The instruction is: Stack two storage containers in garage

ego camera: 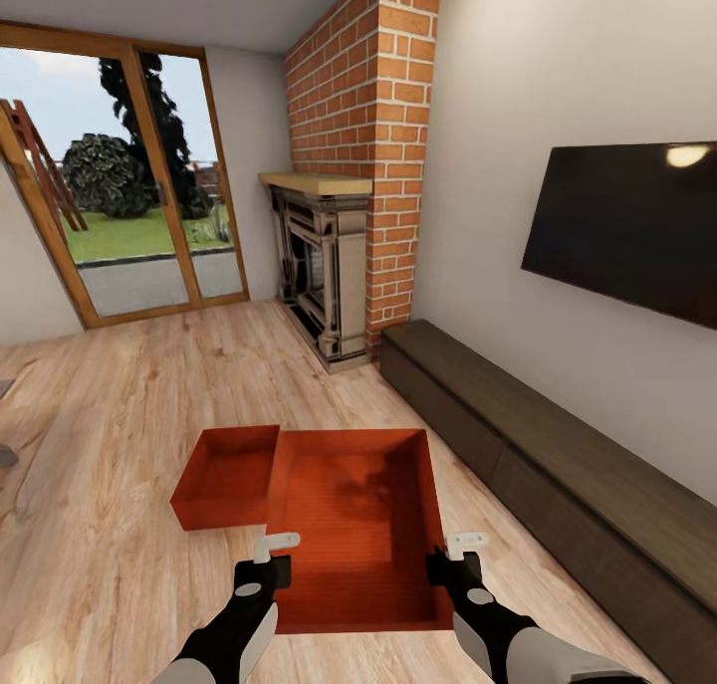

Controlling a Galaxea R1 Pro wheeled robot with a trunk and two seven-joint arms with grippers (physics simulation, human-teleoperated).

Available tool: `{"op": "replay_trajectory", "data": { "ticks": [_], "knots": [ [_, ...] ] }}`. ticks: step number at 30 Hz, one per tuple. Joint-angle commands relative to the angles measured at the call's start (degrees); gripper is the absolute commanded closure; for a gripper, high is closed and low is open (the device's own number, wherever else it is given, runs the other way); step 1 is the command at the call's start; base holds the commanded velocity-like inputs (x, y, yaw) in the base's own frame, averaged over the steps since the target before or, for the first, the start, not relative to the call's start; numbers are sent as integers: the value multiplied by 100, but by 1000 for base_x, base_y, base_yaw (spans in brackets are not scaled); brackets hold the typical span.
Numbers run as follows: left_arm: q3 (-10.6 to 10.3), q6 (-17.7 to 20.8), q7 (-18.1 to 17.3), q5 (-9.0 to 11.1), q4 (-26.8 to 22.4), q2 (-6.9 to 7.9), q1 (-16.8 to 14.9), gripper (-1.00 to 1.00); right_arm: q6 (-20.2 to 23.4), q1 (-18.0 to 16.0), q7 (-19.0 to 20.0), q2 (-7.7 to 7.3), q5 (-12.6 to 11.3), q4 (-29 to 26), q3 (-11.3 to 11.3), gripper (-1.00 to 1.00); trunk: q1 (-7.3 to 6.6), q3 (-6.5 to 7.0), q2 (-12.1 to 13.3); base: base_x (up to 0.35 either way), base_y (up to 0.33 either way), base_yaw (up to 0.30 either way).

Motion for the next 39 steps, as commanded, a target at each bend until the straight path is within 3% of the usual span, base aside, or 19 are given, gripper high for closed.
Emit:
{"op": "replay_trajectory", "data": {
  "ticks": [1, 12, 39],
  "knots": [
    [80, 14, 35, -35, -201, -8, -6, 100, -22, -1, -54, -1, -46, 15, -87, 100, 0, -7, -5, 0, 0, 0],
    [80, 14, 40, -35, -214, -11, -6, 100, -31, -1, -56, -1, -46, 15, -87, 100, 0, 7, -5, 0, 0, 0],
    [80, 14, 42, -43, -206, -11, -7, 100, -31, -1, -56, -1, -46, 15, -87, 100, 0, 250, -5, 0, 0, 0]
  ]
}}
